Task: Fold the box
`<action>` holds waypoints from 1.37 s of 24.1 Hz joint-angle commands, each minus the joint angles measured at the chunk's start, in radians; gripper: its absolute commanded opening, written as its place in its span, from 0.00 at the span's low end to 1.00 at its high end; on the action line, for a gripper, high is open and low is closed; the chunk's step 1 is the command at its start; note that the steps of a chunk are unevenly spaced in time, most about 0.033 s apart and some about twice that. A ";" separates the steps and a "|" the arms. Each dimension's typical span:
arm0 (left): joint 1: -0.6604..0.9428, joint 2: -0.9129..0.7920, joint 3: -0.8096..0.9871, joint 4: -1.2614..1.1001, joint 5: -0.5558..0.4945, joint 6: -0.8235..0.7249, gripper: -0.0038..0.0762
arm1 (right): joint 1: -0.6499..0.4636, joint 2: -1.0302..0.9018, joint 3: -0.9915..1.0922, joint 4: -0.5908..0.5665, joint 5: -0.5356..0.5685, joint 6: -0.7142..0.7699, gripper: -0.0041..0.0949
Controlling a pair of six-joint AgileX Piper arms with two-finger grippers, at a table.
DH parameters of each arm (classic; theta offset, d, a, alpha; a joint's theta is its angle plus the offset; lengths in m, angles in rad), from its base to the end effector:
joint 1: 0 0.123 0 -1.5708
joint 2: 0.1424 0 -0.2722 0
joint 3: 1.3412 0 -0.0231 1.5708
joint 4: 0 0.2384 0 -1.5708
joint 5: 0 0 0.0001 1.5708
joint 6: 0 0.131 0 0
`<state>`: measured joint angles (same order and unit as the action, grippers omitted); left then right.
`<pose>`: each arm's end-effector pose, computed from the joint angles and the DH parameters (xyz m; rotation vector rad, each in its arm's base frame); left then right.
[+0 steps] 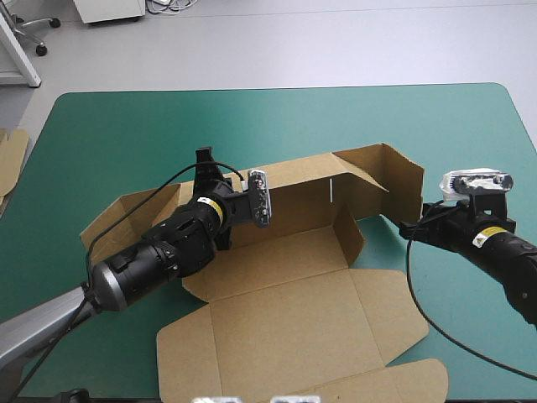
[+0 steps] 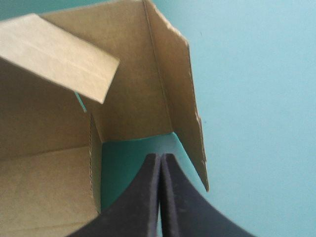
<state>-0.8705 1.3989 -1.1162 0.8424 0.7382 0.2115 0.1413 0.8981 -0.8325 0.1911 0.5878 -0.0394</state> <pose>0.2526 -0.1976 0.2950 1.5756 1.6284 0.6224 0.2066 0.0433 0.3170 -0.0851 2.1350 0.2663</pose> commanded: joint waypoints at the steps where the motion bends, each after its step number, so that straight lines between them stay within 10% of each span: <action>1: -0.027 -0.020 0.007 -0.035 0.024 -0.063 0.03 | 0.003 0.005 -0.121 0.011 -0.053 -0.008 0.01; 24: -0.064 -0.020 0.100 -0.041 -0.042 -0.144 0.03 | -0.021 0.681 -0.839 0.161 0.253 -0.088 0.01; 33: -0.064 -0.020 0.105 -0.043 -0.043 -0.147 0.03 | -0.148 0.809 -0.871 0.439 0.363 -0.278 0.01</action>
<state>-0.9130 1.3825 -1.0259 0.9481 0.7038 0.0873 0.0145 1.7313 -1.6694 0.5178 0.9549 -0.2433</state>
